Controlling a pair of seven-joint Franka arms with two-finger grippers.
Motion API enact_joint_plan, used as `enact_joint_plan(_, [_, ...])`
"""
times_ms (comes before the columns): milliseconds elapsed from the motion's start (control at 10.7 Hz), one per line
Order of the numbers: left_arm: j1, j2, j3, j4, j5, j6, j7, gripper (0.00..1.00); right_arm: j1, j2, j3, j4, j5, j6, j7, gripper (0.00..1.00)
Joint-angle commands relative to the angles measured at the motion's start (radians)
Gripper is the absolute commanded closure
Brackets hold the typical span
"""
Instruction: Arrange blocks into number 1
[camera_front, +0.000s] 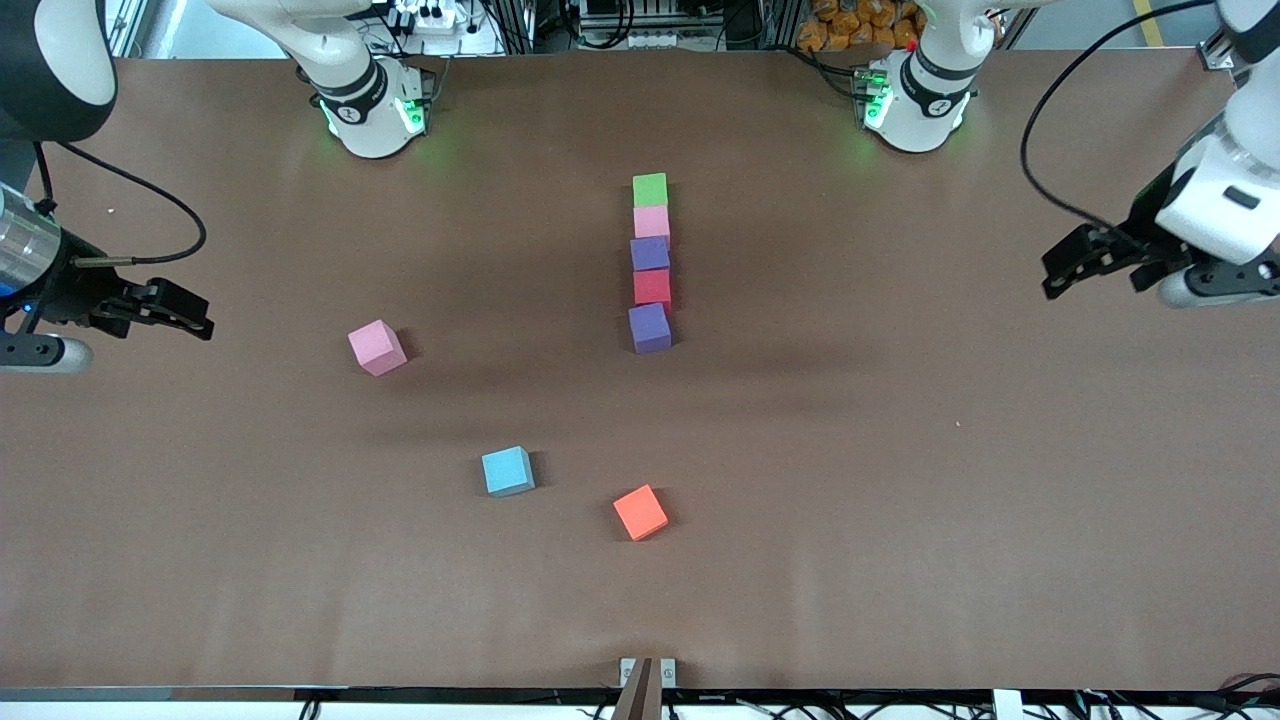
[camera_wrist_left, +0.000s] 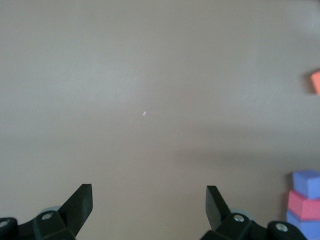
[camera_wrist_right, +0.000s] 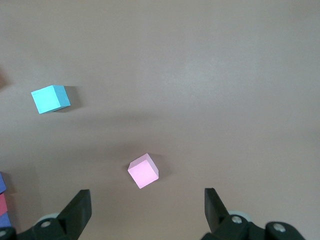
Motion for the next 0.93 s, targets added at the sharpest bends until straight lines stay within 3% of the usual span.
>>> enact_joint_plan(0, [-0.002, -0.033, 0.031, 0.020, -0.024, -0.045, 0.083, 0.00, -0.002, 0.004, 0.007, 0.017, -0.020, -0.010, 0.023, 0.00])
enact_joint_plan(841, [-0.087, -0.035, 0.105, 0.081, -0.016, -0.103, 0.094, 0.00, -0.002, 0.004, 0.005, 0.017, -0.017, -0.011, 0.023, 0.00])
